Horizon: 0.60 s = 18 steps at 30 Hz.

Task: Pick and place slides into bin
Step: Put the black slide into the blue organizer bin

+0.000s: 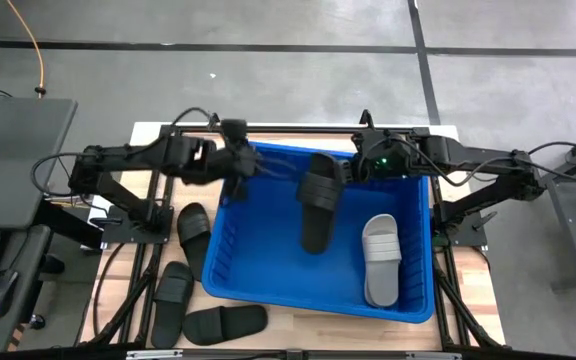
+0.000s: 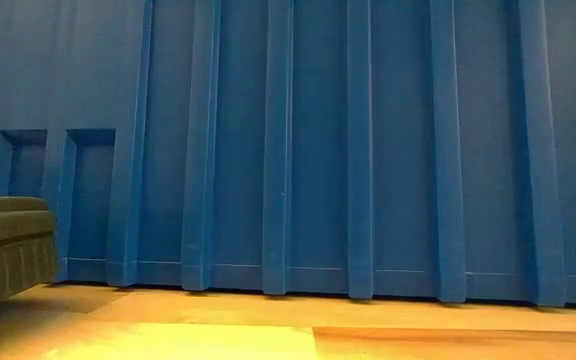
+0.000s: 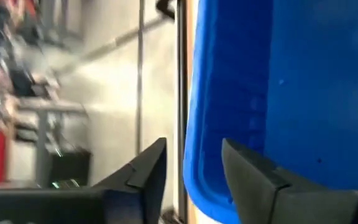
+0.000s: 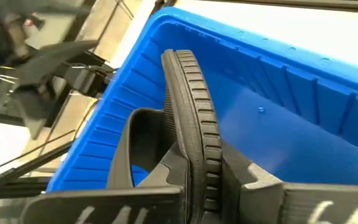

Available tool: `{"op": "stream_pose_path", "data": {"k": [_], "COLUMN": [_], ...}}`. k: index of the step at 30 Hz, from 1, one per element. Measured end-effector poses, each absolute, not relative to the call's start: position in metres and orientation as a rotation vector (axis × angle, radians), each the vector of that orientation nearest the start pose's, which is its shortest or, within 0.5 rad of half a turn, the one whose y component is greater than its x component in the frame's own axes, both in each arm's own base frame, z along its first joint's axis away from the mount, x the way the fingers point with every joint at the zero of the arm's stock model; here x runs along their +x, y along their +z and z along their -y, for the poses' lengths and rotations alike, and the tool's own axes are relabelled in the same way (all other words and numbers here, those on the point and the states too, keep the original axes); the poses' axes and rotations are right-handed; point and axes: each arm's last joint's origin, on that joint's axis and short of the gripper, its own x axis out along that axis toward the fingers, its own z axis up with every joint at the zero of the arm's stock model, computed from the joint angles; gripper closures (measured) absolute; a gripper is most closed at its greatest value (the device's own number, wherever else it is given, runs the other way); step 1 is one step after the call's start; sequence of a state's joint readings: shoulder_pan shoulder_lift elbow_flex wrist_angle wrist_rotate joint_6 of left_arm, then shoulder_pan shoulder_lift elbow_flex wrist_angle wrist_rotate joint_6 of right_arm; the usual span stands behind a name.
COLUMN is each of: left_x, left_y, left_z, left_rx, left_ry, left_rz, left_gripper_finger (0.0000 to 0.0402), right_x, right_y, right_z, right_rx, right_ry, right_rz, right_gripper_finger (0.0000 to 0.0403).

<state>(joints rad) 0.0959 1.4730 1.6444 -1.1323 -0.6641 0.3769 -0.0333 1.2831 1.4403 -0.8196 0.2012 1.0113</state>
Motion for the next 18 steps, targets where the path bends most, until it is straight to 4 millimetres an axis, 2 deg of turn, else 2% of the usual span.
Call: {"op": "stream_pose_path", "data": {"k": [5,9,14,18], "left_x": [0.264,0.257,0.256,0.258], "left_y": [0.396,0.395,0.396,0.397], "left_z": [-0.072,-0.095,-0.105,-0.104], "left_rx": [0.512,0.503,0.463,0.453], "left_ry": [0.540,0.500,0.469,0.460], "left_rz": [-1.080,-1.113,-1.087,-1.059], "left_gripper_finger": [0.0220,0.0214,0.0225,0.0238], "right_x": [0.258,0.257,0.255,0.265], "right_y": [0.396,0.386,0.369,0.358], "right_z": [0.011,0.007,-0.006,-0.012], "right_rx": [0.976,1.070,1.144,1.119], "right_ry": [-0.510,-0.525,-0.571,-0.624], "right_rz": [-0.464,-0.583,-0.785,-0.818], "right_gripper_finger": [0.0385,0.0385,0.0386,0.0386]}}
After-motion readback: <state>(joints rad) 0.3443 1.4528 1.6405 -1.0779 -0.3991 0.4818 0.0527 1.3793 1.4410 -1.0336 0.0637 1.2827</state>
